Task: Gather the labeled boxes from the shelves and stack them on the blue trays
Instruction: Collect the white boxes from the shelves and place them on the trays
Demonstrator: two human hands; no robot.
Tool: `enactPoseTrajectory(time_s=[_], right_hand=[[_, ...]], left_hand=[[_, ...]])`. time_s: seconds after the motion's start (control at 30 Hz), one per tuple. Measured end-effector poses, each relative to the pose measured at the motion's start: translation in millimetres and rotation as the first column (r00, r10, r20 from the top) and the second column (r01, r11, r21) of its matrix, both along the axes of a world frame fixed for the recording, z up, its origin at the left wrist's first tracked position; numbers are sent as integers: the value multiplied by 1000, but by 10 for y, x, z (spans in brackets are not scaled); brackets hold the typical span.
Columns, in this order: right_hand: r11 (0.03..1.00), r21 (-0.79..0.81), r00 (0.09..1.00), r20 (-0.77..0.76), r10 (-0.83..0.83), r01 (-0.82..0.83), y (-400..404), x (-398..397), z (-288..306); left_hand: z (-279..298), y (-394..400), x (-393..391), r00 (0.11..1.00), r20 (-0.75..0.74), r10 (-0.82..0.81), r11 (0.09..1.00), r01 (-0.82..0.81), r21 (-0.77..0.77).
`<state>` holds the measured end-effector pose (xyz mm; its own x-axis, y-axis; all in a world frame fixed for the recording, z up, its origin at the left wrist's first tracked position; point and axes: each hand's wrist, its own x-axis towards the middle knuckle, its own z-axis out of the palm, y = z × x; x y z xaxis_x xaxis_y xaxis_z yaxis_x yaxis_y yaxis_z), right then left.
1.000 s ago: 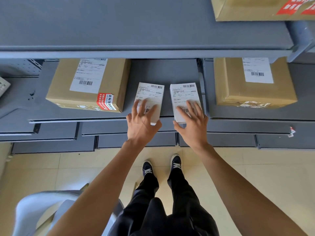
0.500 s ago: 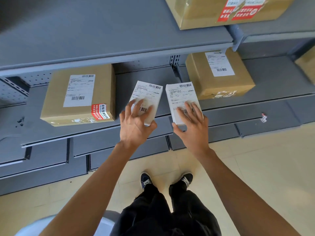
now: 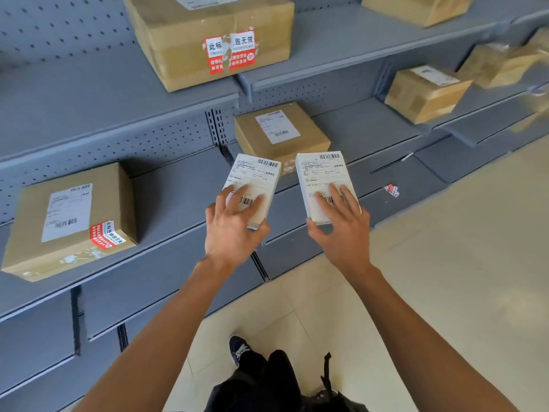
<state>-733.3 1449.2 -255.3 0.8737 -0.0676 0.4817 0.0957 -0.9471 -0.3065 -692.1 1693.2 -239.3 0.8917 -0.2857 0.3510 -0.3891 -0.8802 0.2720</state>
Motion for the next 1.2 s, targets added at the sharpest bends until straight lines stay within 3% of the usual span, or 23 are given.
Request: enactPoseTrajectory(time_s=[0.33,0.7,0.93,1.2], right_hand=[[950,-21,949,-39,-311,311,-1619,-1270,218],[820,-3,820,-9,-573,573,-2840,-2312,468],[742,48,742,20,-670,669,-3417,-2416,482],[699,2,699,-2,-715,715,-4262,-1925,605]], left_hand=[[397,-1700,-579,955,70,-287,958,287,4],[623,-3337,-930,818,108,-565,823,568,2],[621,-4151,-853,755,113,-645,753,654,-68],[556,-5136,-265,713,87,-696,702,701,-124]])
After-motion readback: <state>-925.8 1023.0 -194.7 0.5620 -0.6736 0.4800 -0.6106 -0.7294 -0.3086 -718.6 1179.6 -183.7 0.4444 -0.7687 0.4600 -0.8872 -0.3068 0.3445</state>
